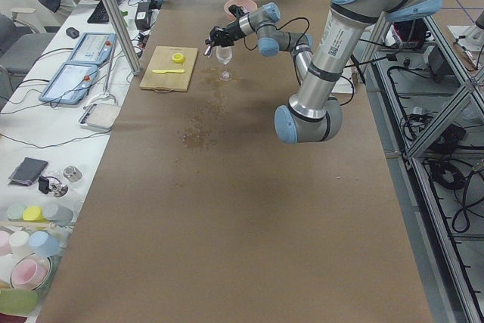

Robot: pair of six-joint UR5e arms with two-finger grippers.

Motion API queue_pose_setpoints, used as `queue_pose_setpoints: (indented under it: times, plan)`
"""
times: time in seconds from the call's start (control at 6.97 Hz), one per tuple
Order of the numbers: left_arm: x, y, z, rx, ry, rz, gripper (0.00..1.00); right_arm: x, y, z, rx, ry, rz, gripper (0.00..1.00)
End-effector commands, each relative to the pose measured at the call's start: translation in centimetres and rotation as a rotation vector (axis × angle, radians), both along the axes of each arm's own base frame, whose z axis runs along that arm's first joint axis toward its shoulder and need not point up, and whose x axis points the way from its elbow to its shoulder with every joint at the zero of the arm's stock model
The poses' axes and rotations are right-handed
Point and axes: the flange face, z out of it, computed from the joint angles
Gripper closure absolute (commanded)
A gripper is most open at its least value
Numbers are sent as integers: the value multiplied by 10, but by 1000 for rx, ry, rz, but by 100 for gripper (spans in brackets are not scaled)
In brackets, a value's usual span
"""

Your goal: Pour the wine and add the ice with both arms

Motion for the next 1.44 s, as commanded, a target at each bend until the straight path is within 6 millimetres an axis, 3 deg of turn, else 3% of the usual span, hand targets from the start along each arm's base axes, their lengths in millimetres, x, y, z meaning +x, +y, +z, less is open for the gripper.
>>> queue_pose_setpoints:
  times: [0.0,0.14,0.29,0.43,0.72,0.86,1.0,1.29]
  plan:
    - [-37,-26,36,-174,383,-65,100,0,0,0,1,0,0,0]
    - [-56,-36,67,-215,438,-118,100,0,0,0,1,0,0,0]
    - [-88,-52,104,-252,536,-144,100,0,0,-2,4,0,0,0]
    - [-125,-51,176,-305,526,-111,100,0,1,-4,9,0,0,0]
    - [-162,-40,294,-287,581,-120,100,0,0,-6,13,-1,0,0]
    - [-172,-31,344,-358,664,-123,100,0,1,-9,18,-1,0,0]
    - [-203,-25,387,-363,713,-116,100,0,1,-14,28,-1,0,0]
    - [-217,-16,461,-370,792,-130,100,0,5,-17,35,-2,0,0]
